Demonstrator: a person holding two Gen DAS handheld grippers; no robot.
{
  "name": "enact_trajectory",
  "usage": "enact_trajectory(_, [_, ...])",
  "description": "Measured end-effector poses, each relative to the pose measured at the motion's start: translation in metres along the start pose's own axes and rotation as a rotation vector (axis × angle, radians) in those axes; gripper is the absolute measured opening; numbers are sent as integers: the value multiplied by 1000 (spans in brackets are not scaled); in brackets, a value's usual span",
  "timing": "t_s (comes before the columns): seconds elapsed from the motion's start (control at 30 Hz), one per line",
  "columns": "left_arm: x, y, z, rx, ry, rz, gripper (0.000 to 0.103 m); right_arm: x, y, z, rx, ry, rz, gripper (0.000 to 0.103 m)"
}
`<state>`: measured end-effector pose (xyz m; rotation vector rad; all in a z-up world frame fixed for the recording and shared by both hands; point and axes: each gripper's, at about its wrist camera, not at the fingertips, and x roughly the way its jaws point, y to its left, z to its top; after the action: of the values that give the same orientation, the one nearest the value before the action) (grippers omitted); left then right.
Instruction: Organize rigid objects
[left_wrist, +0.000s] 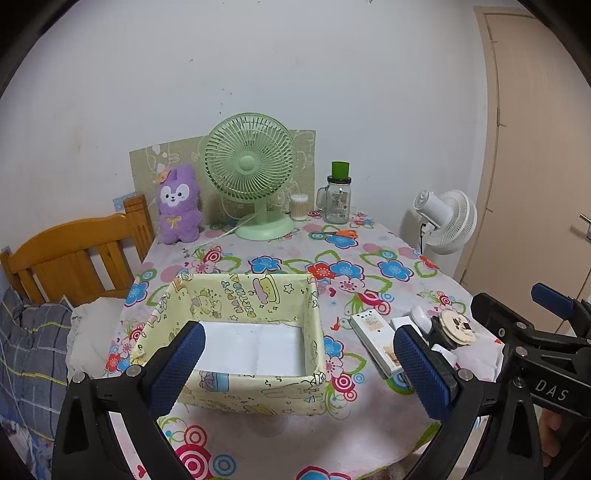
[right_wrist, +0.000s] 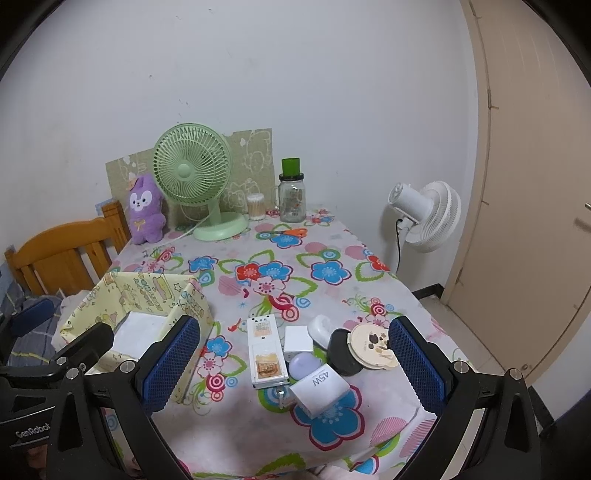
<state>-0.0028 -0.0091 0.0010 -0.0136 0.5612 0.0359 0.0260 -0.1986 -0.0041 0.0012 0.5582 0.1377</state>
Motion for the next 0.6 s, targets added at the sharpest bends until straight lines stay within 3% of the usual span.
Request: enact_trajectory(0.6, [2,7,2,-6,-6,6,103,1,2,4,-3,-4,-1,103])
